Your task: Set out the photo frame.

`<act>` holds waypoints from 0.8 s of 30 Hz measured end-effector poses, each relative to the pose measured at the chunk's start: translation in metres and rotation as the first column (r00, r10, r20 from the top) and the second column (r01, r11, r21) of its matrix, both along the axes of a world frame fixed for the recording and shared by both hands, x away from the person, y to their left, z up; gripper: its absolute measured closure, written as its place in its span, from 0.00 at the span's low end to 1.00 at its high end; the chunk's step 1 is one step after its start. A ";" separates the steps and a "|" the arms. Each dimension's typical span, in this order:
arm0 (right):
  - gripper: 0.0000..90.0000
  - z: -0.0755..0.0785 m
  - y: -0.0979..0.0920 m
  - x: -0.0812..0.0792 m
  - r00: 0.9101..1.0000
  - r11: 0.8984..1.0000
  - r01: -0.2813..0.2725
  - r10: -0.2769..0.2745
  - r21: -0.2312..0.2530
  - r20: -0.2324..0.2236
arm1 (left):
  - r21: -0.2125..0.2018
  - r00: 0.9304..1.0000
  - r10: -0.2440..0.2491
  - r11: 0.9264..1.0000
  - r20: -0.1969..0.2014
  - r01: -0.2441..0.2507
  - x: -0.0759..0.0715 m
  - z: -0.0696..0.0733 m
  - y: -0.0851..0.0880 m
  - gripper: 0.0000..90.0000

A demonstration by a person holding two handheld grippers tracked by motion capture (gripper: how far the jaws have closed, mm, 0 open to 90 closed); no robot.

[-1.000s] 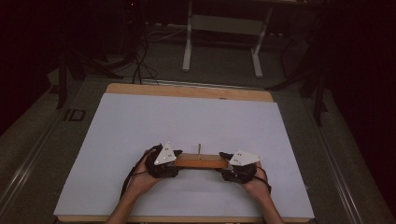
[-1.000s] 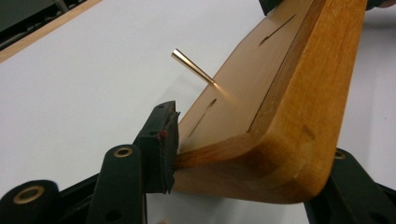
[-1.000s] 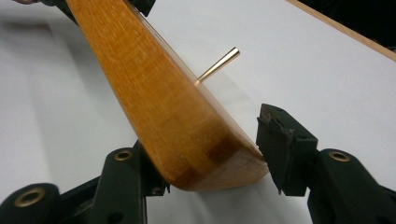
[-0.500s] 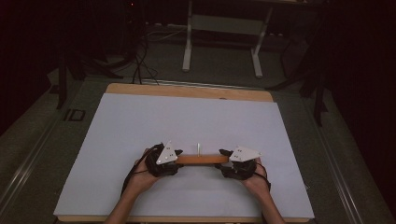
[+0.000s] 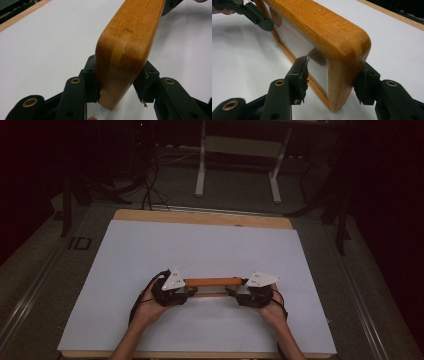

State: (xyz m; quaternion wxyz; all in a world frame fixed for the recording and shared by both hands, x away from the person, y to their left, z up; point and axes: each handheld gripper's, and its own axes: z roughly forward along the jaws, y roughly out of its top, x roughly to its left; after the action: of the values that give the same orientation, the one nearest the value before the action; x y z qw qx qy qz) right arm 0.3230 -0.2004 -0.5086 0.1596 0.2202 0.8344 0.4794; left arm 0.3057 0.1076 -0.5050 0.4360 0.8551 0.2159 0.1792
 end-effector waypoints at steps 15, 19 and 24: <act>0.58 0.002 0.006 0.006 0.999 0.999 0.000 0.002 0.046 -0.044 | -0.078 0.996 0.001 0.997 -0.088 -0.008 0.011 -0.001 0.015 0.65; 0.58 0.001 0.006 0.009 0.998 0.997 0.006 -0.001 0.079 -0.070 | -0.098 0.994 0.005 0.995 -0.113 -0.016 0.014 -0.001 0.017 0.64; 0.58 -0.002 0.006 0.012 0.996 0.996 0.018 -0.010 0.090 -0.091 | -0.115 0.992 0.028 0.992 -0.127 -0.042 0.017 -0.002 0.016 0.63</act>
State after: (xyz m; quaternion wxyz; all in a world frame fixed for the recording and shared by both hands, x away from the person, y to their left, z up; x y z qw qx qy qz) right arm 0.3352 -0.1942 -0.5106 0.1148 0.2546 0.8167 0.5050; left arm 0.3224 0.1240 -0.5067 0.4681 0.8335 0.2679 0.1199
